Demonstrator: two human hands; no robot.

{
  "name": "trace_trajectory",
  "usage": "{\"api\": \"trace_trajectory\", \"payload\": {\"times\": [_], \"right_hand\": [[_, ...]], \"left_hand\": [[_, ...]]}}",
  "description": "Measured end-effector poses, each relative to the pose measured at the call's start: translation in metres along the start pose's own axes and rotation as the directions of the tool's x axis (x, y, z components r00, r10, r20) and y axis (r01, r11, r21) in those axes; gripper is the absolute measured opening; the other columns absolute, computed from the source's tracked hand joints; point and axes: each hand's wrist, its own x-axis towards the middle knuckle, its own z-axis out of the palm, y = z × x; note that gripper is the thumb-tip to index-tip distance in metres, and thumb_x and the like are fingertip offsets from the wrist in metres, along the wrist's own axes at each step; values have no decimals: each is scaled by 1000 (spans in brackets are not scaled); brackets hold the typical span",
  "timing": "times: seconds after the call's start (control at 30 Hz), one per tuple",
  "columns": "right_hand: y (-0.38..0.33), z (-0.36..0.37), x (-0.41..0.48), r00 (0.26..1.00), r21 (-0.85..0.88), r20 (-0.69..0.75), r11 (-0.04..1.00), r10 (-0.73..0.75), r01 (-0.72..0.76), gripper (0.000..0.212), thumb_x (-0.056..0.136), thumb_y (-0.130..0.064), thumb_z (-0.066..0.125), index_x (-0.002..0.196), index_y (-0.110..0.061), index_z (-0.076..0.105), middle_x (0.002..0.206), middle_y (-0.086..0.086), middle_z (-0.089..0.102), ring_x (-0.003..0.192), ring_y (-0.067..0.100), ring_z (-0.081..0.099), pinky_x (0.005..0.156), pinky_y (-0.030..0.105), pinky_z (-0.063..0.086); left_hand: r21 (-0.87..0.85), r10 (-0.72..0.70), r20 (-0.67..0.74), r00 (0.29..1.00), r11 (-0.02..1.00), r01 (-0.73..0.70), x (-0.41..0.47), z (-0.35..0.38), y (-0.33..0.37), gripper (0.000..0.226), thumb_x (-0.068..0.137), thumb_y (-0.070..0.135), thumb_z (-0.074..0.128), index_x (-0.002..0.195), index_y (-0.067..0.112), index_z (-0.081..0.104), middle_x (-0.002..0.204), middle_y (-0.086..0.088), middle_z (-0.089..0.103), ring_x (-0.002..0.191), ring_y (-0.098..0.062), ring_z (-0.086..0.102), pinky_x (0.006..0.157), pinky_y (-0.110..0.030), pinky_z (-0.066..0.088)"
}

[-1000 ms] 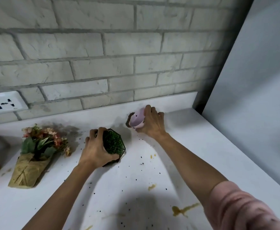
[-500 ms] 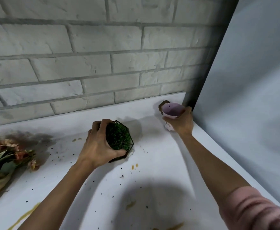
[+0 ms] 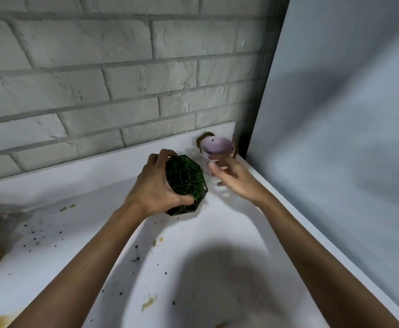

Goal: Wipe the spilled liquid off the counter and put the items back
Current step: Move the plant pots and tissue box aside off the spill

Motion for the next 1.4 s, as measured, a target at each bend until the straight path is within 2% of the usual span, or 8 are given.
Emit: {"api": "trace_trajectory", "payload": {"times": [0.13,0.23,0.47,0.6,0.73,1.07,1.23,1.4], "right_hand": [[-5,-10,-27,981,158,180,983,65,-94,56,82,-63,51,133,-46,39,125,-13,56,109,1,60,85,25,56],[3,-24,-37,993,244,83,965,79,-97,50,83,-49,62,130,-43,44,113,-13,60,93,-2,66,69,17,55],[45,-71,-53,982,321,-93,938,167,-129,42,83,-41,67,123,-31,58,112,-8,67,100,1,65,74,25,58],[68,-91,-54,974,360,-120,923,193,-139,26,85,-40,65,111,-38,64,108,-15,69,101,-4,64,71,19,56],[88,-93,-47,964,443,-148,887,220,-134,24,89,-30,61,113,-32,65,113,-7,69,106,6,64,79,23,56],[113,-92,-43,966,559,-113,819,232,-132,31,94,-23,53,125,-17,58,126,5,63,117,16,59,93,27,52],[106,-89,-50,961,468,-137,871,241,-151,37,94,-30,52,130,-19,54,129,1,61,119,13,57,97,27,50],[68,-80,-54,874,132,-466,988,135,-82,43,91,-36,57,130,-17,55,134,2,56,124,13,51,108,32,39]], "left_hand": [[4,45,20,999,999,-45,13,22,34,92,37,58,75,116,30,38,105,5,46,95,-16,51,77,-26,43],[-5,70,61,996,998,-70,20,38,54,100,38,56,77,123,24,36,110,0,50,101,-20,54,83,-33,50],[-84,159,393,906,987,-136,39,74,78,120,38,37,94,134,12,26,129,-4,44,121,-19,45,104,-35,42],[-156,129,303,944,984,-84,48,103,83,106,45,28,93,130,11,33,123,-3,55,115,-21,53,96,-27,42],[-74,126,219,967,991,-113,53,123,84,106,41,44,90,130,17,39,126,-1,57,117,-21,53,97,-35,45],[-130,138,239,961,985,-109,58,138,81,107,38,41,92,128,16,42,122,-5,56,111,-22,55,96,-37,49],[-206,157,227,961,972,-111,46,134,76,106,46,40,91,135,16,40,129,-3,55,120,-20,52,96,-24,39],[-174,160,106,981,975,-141,17,97,64,107,50,45,87,139,17,37,140,-4,48,128,-23,45,105,-34,39]]}}
